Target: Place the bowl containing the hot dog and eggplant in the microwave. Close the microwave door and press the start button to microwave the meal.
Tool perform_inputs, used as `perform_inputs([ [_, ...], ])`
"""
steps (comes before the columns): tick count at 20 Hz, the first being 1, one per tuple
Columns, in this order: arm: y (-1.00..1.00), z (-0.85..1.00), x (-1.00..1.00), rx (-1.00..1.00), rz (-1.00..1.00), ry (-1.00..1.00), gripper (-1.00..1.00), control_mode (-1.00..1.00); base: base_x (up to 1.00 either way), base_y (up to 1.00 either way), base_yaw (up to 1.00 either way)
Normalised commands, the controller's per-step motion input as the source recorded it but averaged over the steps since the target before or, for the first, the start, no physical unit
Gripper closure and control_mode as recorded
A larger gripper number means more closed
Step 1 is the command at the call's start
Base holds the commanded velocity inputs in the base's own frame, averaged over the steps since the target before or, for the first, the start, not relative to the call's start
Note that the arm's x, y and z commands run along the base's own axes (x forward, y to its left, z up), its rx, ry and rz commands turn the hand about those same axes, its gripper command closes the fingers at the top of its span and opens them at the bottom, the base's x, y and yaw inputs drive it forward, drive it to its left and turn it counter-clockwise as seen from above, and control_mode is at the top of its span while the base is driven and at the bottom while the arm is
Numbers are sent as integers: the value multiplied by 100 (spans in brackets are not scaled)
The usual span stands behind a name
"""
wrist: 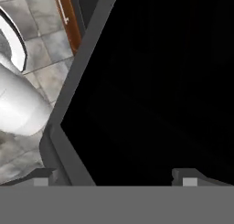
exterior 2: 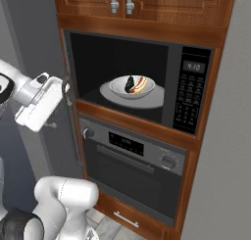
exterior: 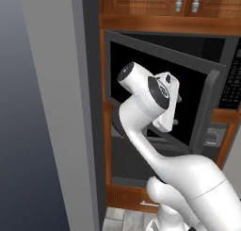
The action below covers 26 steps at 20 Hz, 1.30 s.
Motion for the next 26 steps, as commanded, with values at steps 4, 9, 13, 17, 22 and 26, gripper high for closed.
perform_inputs([
  [4, -74, 0, 92, 24, 7, -20, -100, -100, 0, 0, 0],
  [9, -50, -2, 97, 18, 5, -28, -100, -100, 0, 0, 0],
  [13, -57, -9, 91, 18, 3, -29, -100, -100, 0, 0, 0],
  [17, -61, -12, 91, 15, 0, -26, -100, -100, 0, 0, 0],
  [22, -58, -10, 92, 13, 0, -19, -100, -100, 0, 0, 0],
  [26, -57, -1, 91, 12, 0, -13, -100, -100, 0, 0, 0],
])
